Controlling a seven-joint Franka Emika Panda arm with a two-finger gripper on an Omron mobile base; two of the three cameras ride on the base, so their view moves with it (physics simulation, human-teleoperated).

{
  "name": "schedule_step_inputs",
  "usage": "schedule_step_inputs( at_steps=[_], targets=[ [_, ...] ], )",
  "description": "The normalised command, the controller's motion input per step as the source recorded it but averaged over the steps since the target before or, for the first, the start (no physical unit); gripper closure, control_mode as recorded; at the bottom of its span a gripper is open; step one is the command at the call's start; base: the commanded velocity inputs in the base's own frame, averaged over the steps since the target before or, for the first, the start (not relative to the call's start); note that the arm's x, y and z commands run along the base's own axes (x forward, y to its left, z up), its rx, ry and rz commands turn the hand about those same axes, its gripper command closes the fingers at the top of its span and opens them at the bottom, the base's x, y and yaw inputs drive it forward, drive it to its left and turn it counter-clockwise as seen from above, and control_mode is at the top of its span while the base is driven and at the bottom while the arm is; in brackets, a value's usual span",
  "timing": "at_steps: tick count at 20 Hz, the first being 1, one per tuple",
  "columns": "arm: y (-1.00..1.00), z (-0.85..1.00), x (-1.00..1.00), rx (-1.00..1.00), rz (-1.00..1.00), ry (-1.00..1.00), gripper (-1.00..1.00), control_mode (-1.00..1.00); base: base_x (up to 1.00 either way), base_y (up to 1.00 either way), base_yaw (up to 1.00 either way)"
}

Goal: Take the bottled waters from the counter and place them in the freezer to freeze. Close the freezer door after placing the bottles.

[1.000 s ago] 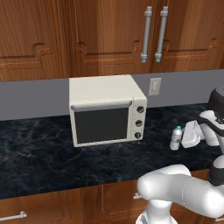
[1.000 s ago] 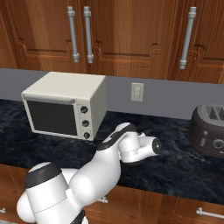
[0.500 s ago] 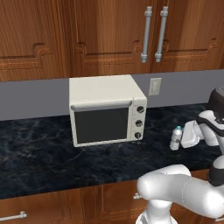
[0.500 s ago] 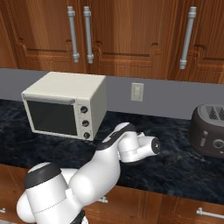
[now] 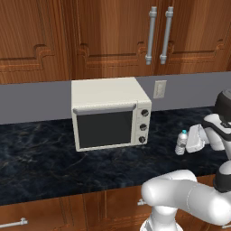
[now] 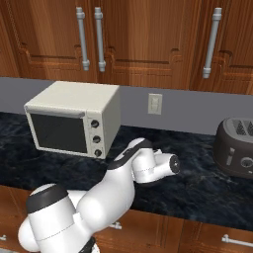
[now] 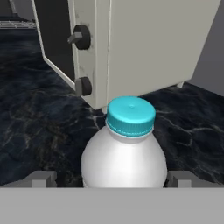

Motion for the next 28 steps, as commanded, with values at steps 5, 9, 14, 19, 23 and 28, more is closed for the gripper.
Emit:
schedule_step_inputs(
  at_steps=[5, 9, 14, 19, 23, 28],
  targets=[
    [0.08, 0.0, 0.0, 0.0, 0.0, 0.0, -1.0, -1.0, 0.0, 0.0, 0.0],
    [0.05, 0.0, 0.0, 0.0, 0.0, 0.0, 1.0, -1.0, 0.0, 0.0, 0.0],
    [0.0, 0.0, 0.0, 0.0, 0.0, 0.0, 1.0, -1.0, 0.0, 0.0, 0.0],
    [0.0, 0.0, 0.0, 0.0, 0.0, 0.0, 1.0, -1.0, 0.0, 0.0, 0.0],
    [0.0, 0.0, 0.0, 0.0, 0.0, 0.0, 1.0, -1.0, 0.0, 0.0, 0.0],
    [0.08, 0.18, -0.02, 0.0, -0.09, 0.04, 1.0, -1.0, 0.0, 0.0, 0.0]
  ],
)
